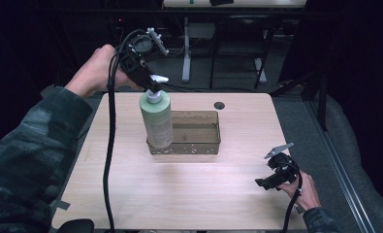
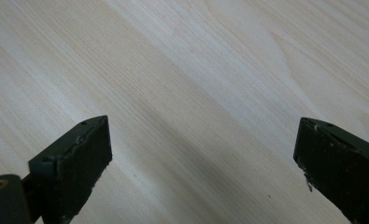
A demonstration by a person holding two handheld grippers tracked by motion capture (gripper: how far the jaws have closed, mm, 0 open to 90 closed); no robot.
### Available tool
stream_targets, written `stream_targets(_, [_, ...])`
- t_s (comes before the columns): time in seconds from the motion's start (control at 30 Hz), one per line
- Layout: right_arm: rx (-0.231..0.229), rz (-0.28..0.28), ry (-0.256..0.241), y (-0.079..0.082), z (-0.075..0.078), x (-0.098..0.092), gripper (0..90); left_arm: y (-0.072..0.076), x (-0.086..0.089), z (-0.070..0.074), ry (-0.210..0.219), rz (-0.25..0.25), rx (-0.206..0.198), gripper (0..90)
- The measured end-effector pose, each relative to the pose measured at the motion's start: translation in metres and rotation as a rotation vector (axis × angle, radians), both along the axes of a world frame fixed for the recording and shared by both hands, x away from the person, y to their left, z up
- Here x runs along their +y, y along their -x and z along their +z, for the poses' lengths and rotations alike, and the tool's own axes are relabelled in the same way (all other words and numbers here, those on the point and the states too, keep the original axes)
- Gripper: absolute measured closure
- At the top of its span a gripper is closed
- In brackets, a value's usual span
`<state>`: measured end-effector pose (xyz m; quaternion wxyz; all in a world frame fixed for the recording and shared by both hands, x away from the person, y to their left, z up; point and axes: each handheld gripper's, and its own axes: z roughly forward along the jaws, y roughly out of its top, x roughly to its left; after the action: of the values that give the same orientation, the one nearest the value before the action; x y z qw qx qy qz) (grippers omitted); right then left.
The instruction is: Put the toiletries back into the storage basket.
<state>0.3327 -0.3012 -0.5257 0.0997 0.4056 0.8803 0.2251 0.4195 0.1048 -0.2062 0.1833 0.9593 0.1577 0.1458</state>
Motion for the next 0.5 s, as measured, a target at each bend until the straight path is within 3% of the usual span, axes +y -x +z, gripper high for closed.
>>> stream_targets(0.2, [-0.001, -0.002, 0.004, 0.0, 0.0, 0.0, 4.2, -0.006, -0.001, 0.003, -0.013, 0.013, -0.012, 62.9])
stream_targets(0.5, [-0.002, 0.004, 0.01, 0.0, 0.0, 0.0, 4.4, -0.017, 0.001, 0.006, 0.003, 0.048, -0.02, 62.9])
